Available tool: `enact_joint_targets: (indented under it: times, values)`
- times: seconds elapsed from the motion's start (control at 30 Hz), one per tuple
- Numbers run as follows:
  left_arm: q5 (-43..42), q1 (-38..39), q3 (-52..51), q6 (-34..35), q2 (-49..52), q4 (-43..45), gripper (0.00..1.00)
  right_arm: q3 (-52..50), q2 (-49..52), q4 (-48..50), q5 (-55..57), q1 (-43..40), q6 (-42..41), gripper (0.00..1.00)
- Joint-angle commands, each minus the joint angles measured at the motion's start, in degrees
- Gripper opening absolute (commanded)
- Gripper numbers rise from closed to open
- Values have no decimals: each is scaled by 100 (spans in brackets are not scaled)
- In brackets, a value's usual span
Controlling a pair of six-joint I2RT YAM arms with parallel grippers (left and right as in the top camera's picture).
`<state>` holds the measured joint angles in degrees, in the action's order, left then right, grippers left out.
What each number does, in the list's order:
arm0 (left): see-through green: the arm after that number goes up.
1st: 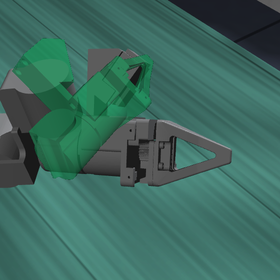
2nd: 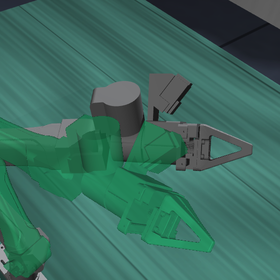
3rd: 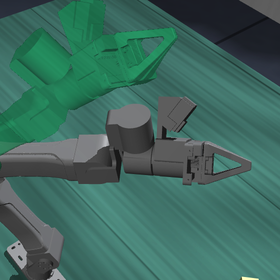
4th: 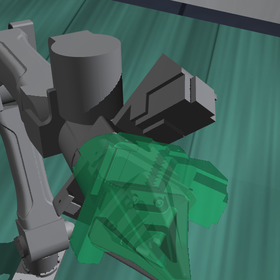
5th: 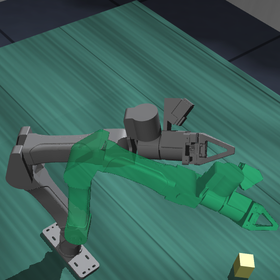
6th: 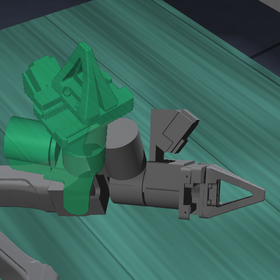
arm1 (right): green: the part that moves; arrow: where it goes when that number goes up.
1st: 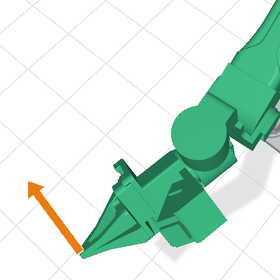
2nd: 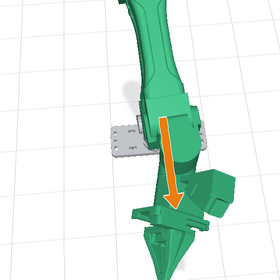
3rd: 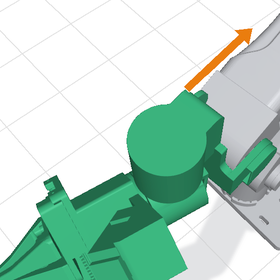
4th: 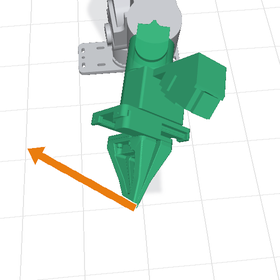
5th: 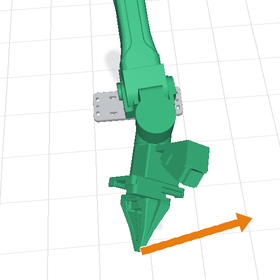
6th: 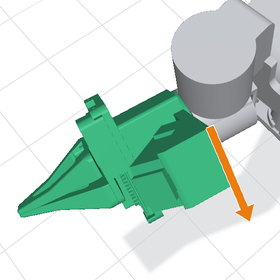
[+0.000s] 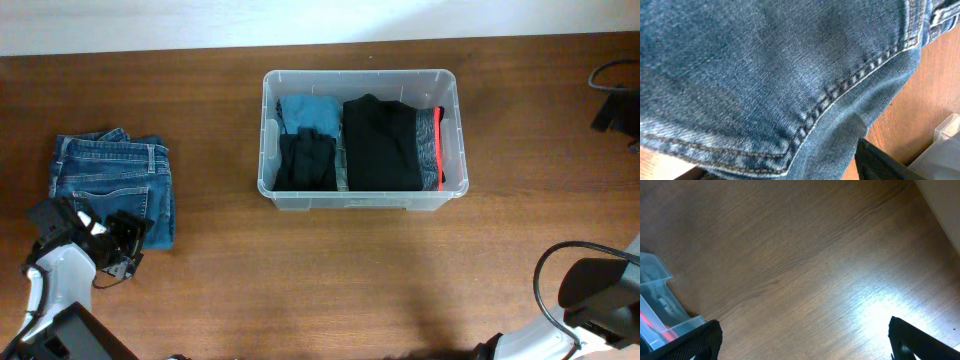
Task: Pack container
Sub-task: 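Slide the left gripper under the folded dark jeans' front edge and grasp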
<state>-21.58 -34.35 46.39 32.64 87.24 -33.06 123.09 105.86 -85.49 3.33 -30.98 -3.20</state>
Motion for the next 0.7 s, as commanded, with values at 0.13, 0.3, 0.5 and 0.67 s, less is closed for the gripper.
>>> enact_joint_targets:
  times: [0.13,0.3,0.5,0.67]
  values:
    - [385,7,120,-105,24,-247,73,-31,4,0,-11,-17,-20,99]
    - [382,7,-153,339,24,-151,72,-31,7,0,-11,-17,-20,99]
    - [229,7,-632,581,24,636,72,-31,7,0,-11,-17,-20,99]
    - [98,7,-1082,1021,24,1453,72,-31,4,0,-11,-17,-20,99]
